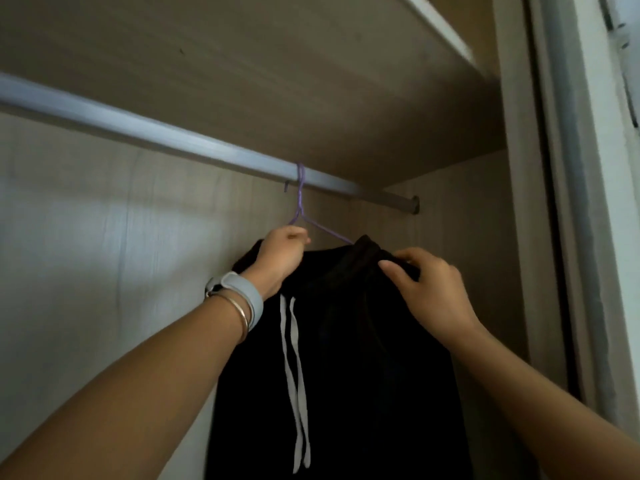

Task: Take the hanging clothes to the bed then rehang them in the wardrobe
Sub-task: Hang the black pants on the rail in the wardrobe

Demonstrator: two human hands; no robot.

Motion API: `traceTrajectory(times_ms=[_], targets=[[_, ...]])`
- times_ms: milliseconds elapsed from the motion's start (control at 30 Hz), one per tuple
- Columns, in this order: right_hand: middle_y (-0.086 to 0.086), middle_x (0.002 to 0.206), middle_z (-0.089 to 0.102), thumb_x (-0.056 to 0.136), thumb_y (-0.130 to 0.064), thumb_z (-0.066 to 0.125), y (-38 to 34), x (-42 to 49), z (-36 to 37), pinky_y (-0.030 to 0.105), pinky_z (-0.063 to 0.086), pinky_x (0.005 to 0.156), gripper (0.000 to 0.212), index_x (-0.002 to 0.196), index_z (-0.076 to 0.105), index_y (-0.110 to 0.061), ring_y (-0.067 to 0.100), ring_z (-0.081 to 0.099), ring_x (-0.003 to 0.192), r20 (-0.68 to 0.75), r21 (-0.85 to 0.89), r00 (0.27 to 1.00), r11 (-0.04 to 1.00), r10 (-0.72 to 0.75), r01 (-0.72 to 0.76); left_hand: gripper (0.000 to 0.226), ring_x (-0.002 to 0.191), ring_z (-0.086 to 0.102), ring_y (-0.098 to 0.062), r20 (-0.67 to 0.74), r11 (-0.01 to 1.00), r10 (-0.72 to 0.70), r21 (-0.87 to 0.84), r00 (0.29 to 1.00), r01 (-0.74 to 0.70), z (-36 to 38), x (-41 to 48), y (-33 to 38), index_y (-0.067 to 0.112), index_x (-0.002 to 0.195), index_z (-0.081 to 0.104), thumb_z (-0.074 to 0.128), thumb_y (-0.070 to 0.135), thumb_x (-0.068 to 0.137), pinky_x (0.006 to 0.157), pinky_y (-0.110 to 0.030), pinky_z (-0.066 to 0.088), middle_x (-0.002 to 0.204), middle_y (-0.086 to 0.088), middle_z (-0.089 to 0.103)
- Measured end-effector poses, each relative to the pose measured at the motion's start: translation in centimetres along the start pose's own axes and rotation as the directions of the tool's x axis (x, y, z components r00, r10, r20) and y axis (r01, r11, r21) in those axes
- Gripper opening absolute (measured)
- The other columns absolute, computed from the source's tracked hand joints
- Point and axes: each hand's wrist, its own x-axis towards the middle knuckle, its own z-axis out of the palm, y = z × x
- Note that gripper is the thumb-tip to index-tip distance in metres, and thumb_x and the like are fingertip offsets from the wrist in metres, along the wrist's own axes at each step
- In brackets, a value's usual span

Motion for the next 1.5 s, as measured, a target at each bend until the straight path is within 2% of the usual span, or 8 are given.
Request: traceTrajectory(times_ms=[167,300,433,567,733,967,1200,1500], targets=[[-0.029,0.094,0.054,0.084,-0.032,0.060,3.0,-8.7,2.4,0.017,0.046,0.083,0.040,0.122,0.047,-0.031,-0.008,0.055,0.091,0.001,0.392,0.980,0.902,0.197,-0.182,0.046,0.132,0.035,-0.006,0.167,0.938,0.248,0.206,0.954,-0.280,0.2,-9.7,-6.3,0.017,0.138,0.039,0.047,0.025,0.094,0.108,-0.019,0.026,0.138,0.011,0.040],[-0.012,0.108,0.064,0.083,-0.036,0.059,7.4,-18.9,5.9,0.032,0.047,0.097,0.039,0.120,0.055,-0.026,0.009,0.061,0.104,0.260,0.367,0.846,0.762,0.466,-0.533,0.060,0.136,0.005,0.007,0.305,0.938,0.148,0.257,0.941,-0.231,0.8,-17.2,-11.9,0.025,0.146,0.017,0.045,0.031,0.093,0.104,0.004,0.004,0.151,0.017,0.009],[0.006,0.116,0.066,0.087,-0.032,0.058,11.4,-27.9,8.6,0.030,0.046,0.098,0.042,0.123,0.057,-0.011,0.020,0.062,0.109,0.489,-0.022,0.542,0.631,0.683,-0.775,0.064,0.141,0.006,0.004,0.554,0.976,-0.158,0.212,0.817,0.046,1.1,-23.6,-16.4,0.034,0.146,0.010,0.044,0.042,0.092,0.113,-0.017,0.010,0.156,0.016,0.007],[0.006,0.118,0.064,0.076,-0.067,0.049,14.7,-34.0,11.2,0.030,0.049,0.093,0.072,0.121,0.058,-0.012,0.019,0.062,0.102,0.624,-0.504,0.167,0.556,0.764,-0.661,0.073,0.142,0.006,0.000,0.617,0.944,-0.310,0.293,0.723,0.155,0.4,-27.7,-19.6,0.033,0.146,0.006,0.049,0.046,0.088,0.111,-0.019,0.011,0.157,0.014,0.004],[0.016,0.115,0.065,0.092,-0.035,0.050,15.5,-31.2,13.6,0.037,0.049,0.092,0.038,0.115,0.061,-0.006,0.032,0.060,0.107,0.517,-0.365,0.441,0.655,0.734,-0.662,0.089,0.139,0.027,-0.003,0.529,0.946,-0.289,0.284,0.798,0.154,1.6,-28.9,-20.3,0.033,0.144,0.021,0.056,0.067,0.069,0.115,-0.038,0.029,0.151,0.013,0.028],[0.025,0.129,0.052,0.092,0.004,0.040,11.9,-26.1,15.1,0.025,0.035,0.085,0.036,0.128,0.045,0.008,0.037,0.049,0.121,0.231,0.126,0.670,0.661,0.705,-0.740,0.077,0.130,0.040,-0.010,0.356,0.960,-0.083,0.279,0.931,-0.021,6.0,-28.1,-17.1,0.018,0.136,0.038,0.072,0.043,0.073,0.107,-0.026,0.038,0.141,0.002,0.044],[0.013,0.085,0.065,0.091,-0.027,0.055,14.8,-30.6,14.0,0.031,0.044,0.069,0.034,0.100,0.065,0.004,0.034,0.064,0.091,0.355,0.057,0.537,0.555,0.766,-0.830,0.023,0.061,0.063,-0.018,0.277,0.886,0.062,0.427,0.959,-0.181,6.6,-30.4,-20.3,0.005,0.082,0.065,0.063,0.027,0.084,0.058,-0.037,0.051,0.069,-0.009,0.068],[0.020,0.118,0.064,0.083,-0.018,0.067,20.1,-35.8,13.8,0.032,0.046,0.084,0.041,0.117,0.059,0.004,0.035,0.059,0.111,0.484,-0.200,0.412,0.556,0.772,-0.807,0.024,0.095,0.068,-0.014,0.279,0.888,-0.290,0.435,0.915,0.149,5.4,-33.9,-24.2,0.006,0.104,0.068,0.061,0.020,0.086,0.086,-0.028,0.053,0.099,-0.007,0.074]])
